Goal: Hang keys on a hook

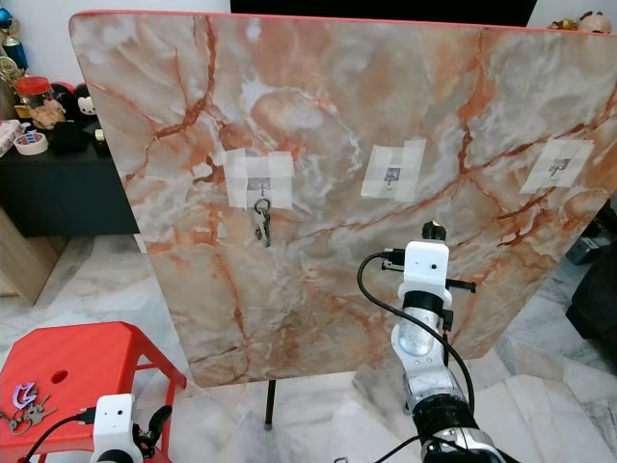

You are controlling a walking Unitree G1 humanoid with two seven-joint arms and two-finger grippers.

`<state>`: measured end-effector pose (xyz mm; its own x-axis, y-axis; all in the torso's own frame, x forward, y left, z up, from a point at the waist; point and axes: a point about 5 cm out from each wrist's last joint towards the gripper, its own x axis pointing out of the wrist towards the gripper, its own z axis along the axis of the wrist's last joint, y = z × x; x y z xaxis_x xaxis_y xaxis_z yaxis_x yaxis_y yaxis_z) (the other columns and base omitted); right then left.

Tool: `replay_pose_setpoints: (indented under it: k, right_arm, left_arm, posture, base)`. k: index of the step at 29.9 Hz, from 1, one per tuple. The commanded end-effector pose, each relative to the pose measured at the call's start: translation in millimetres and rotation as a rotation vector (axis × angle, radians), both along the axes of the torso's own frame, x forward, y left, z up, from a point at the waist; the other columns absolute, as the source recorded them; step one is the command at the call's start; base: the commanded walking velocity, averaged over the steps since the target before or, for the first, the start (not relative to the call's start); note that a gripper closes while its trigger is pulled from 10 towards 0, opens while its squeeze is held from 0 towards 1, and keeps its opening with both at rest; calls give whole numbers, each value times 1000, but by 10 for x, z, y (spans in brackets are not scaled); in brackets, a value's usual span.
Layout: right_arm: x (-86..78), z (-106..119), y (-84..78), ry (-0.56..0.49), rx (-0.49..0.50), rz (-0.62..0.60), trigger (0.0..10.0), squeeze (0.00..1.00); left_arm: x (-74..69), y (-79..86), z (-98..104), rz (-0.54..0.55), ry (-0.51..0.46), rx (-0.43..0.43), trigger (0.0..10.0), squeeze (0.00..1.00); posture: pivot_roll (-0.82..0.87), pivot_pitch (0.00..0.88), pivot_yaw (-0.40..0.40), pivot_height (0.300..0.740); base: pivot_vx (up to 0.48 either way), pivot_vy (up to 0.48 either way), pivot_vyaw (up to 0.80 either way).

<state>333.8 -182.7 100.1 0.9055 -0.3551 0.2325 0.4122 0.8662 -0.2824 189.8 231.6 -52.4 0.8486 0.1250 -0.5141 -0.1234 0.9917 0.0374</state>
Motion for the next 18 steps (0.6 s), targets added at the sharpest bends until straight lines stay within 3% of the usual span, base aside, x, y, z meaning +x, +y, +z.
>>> replay_pose_setpoints:
  k: [1,4,7,10,12,13,14,18]
  right_arm:
    - [51,40,-1,10,-62,-4,10000,0]
    - [85,55,12,17,-43,2,10000,0]
    - [135,37,144,43,159,152,10000,0]
    - [118,2,146,50,184,131,10000,0]
    - [102,-36,157,45,337,158,10000,0]
    - [89,-82,158,41,501,179,10000,0]
    - [83,-104,158,43,561,187,10000,0]
    - [21,-224,121,90,561,185,10000,0]
  left_arm:
    - [2,-43,-10,-38,6,6,10000,0]
    - [12,-45,-6,-38,3,5,10000,0]
    - [23,-55,-3,-38,1,5,10000,0]
    - [9,-64,-12,-37,4,5,10000,0]
    - [-3,-66,-21,-35,9,4,10000,0]
    - [-19,-63,-32,-31,17,4,10000,0]
    - [-27,-60,-38,-29,21,5,10000,0]
    - [-46,-50,-48,-26,30,4,10000,0]
  posture:
    - [41,0,-86,740]
    - [42,0,-87,740]
    - [45,0,-88,740]
    - [41,0,-88,740]
    - [41,0,-88,740]
    - [43,0,-90,740]
    - [43,0,-90,740]
    - [40,0,-89,740]
  base:
    - [0,0,0]
    - [0,0,0]
    - [0,0,0]
    - [0,0,0]
    - [0,0,0]
    - [0,0,0]
    - [0,0,0]
    - [0,0,0]
